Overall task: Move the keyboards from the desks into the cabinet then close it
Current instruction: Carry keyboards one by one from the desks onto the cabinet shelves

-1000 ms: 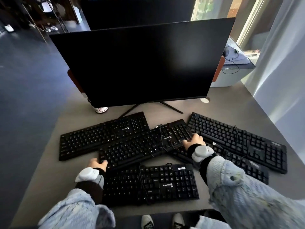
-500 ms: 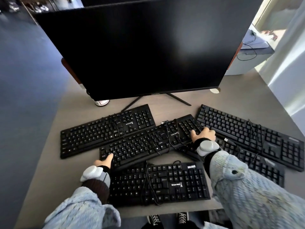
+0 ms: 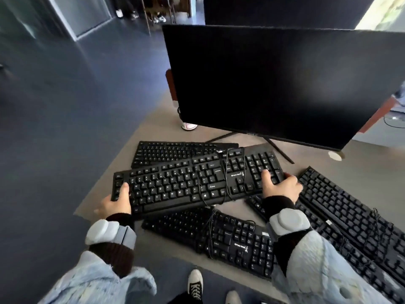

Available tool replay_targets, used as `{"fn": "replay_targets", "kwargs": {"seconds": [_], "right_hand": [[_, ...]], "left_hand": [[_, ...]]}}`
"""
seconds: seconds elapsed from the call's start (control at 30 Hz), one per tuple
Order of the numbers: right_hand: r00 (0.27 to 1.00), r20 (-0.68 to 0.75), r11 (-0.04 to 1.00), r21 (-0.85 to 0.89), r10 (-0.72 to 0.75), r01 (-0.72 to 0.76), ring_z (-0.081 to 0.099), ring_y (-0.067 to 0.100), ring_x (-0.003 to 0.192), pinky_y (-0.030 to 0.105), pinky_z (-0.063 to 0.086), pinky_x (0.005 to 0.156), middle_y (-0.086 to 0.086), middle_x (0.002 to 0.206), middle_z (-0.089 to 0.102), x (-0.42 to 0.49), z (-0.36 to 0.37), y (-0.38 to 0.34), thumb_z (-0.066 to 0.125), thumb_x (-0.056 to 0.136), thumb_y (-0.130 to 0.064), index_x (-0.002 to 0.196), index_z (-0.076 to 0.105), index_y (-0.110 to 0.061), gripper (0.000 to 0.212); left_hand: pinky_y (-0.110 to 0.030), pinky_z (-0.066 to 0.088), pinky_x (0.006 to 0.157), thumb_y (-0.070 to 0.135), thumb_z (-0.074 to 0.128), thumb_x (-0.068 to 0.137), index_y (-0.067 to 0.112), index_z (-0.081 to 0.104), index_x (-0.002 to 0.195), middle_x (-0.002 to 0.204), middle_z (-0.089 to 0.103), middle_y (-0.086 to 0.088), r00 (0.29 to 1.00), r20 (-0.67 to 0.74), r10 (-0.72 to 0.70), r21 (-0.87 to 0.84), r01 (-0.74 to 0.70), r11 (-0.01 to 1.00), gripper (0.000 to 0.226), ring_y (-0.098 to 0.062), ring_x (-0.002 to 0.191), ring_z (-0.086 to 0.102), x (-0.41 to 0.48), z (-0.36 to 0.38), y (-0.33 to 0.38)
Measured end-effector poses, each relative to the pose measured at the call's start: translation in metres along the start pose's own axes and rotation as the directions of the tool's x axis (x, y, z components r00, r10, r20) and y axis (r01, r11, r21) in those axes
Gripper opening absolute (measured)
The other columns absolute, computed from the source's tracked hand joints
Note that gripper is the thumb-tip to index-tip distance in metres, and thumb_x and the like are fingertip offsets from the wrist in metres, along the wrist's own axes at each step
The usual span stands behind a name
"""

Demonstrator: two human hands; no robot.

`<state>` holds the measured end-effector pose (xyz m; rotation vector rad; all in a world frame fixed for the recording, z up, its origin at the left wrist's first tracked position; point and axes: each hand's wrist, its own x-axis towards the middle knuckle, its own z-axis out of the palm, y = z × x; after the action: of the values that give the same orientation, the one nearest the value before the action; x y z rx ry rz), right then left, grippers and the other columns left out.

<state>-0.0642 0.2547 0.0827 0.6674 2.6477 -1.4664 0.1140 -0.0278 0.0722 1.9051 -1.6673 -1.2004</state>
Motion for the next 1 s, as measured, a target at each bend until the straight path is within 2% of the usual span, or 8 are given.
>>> {"fn": "replay_targets", "kwargs": {"seconds": [0.17, 0.37, 0.43, 0.53, 0.6, 0.7, 0.8, 1.0], "right_hand": [[0.972, 0.102, 0.976, 0.083, -0.21, 0.202, 0.043, 0.034, 0.12, 0.032, 0.033, 0.098, 0.022, 0.132, 0.04, -0.046, 0.023, -0.056, 0.063, 0.08, -0.039, 0.129, 0.043, -0.002, 0.065], [0.858, 0.231, 0.884, 0.209, -0.46, 0.418, 0.046, 0.033, 0.118, 0.029, 0.034, 0.096, 0.019, 0.133, 0.04, -0.141, 0.094, -0.12, 0.065, 0.078, -0.036, 0.129, 0.044, -0.004, 0.063], [0.798, 0.27, 0.839, 0.253, -0.539, 0.481, 0.043, 0.032, 0.12, 0.023, 0.028, 0.092, 0.021, 0.133, 0.04, -0.187, 0.132, -0.142, 0.066, 0.079, -0.033, 0.128, 0.044, -0.001, 0.062], [0.709, 0.325, 0.778, 0.321, -0.626, 0.54, 0.039, 0.029, 0.122, 0.018, 0.024, 0.091, 0.025, 0.131, 0.042, -0.259, 0.188, -0.168, 0.066, 0.079, -0.03, 0.126, 0.045, 0.003, 0.061], [0.667, 0.367, 0.76, 0.367, -0.648, 0.536, 0.039, 0.021, 0.115, 0.016, 0.026, 0.087, 0.024, 0.13, 0.043, -0.311, 0.227, -0.183, 0.066, 0.079, -0.03, 0.125, 0.046, 0.002, 0.06], [0.609, 0.452, 0.759, 0.405, -0.651, 0.51, 0.043, 0.025, 0.115, 0.011, 0.027, 0.084, 0.022, 0.132, 0.041, -0.39, 0.285, -0.2, 0.066, 0.079, -0.032, 0.127, 0.045, 0.0, 0.061], [0.536, 0.548, 0.763, 0.395, -0.643, 0.511, 0.048, 0.032, 0.113, 0.021, 0.033, 0.089, 0.02, 0.133, 0.039, -0.464, 0.347, -0.215, 0.065, 0.078, -0.035, 0.128, 0.044, -0.002, 0.064], [0.456, 0.61, 0.744, 0.376, -0.648, 0.553, 0.048, 0.036, 0.115, 0.034, 0.04, 0.097, 0.021, 0.134, 0.037, -0.541, 0.436, -0.237, 0.066, 0.076, -0.039, 0.131, 0.041, 0.0, 0.072]], "left_hand": [[-0.042, 0.043, 0.092, 0.06, 0.048, 0.079, 0.004, 0.066, 0.106, 0.112, 0.065, -0.021, 0.981, -0.183, -0.061, -0.062, 0.051, 0.997, 0.065, -0.039, 0.109, 0.059, 0.003, -0.083, -0.003], [-0.036, 0.039, 0.076, 0.05, 0.051, 0.085, -0.003, 0.068, 0.095, 0.084, 0.06, -0.02, 0.904, -0.422, -0.065, -0.199, -0.023, 0.98, 0.057, -0.032, 0.084, 0.056, 0.03, -0.182, -0.038], [-0.037, 0.039, 0.078, 0.049, 0.051, 0.086, -0.003, 0.068, 0.099, 0.087, 0.056, -0.018, 0.867, -0.486, -0.113, -0.252, -0.015, 0.968, 0.056, -0.033, 0.09, 0.054, 0.051, -0.224, -0.052], [-0.04, 0.039, 0.09, 0.05, 0.051, 0.086, 0.0, 0.067, 0.103, 0.115, 0.057, -0.027, 0.818, -0.552, -0.16, -0.319, -0.03, 0.947, 0.055, -0.037, 0.119, 0.046, 0.087, -0.286, -0.071], [-0.04, 0.039, 0.095, 0.05, 0.052, 0.085, -0.001, 0.067, 0.105, 0.121, 0.057, -0.028, 0.781, -0.596, -0.188, -0.351, -0.042, 0.936, 0.056, -0.038, 0.124, 0.043, 0.115, -0.33, -0.085], [-0.041, 0.039, 0.099, 0.049, 0.055, 0.084, -0.001, 0.067, 0.108, 0.12, 0.059, -0.028, 0.722, -0.646, -0.249, -0.386, -0.027, 0.922, 0.057, -0.039, 0.125, 0.044, 0.155, -0.395, -0.108], [-0.042, 0.038, 0.101, 0.048, 0.056, 0.083, -0.001, 0.066, 0.109, 0.125, 0.055, -0.029, 0.643, -0.685, -0.343, -0.43, 0.024, 0.903, 0.056, -0.039, 0.126, 0.042, 0.199, -0.45, -0.131], [-0.043, 0.041, 0.097, 0.045, 0.059, 0.082, -0.002, 0.067, 0.101, 0.115, 0.06, -0.03, 0.583, -0.692, -0.426, -0.447, 0.118, 0.887, 0.051, -0.041, 0.117, 0.049, 0.263, -0.485, -0.155]]}}
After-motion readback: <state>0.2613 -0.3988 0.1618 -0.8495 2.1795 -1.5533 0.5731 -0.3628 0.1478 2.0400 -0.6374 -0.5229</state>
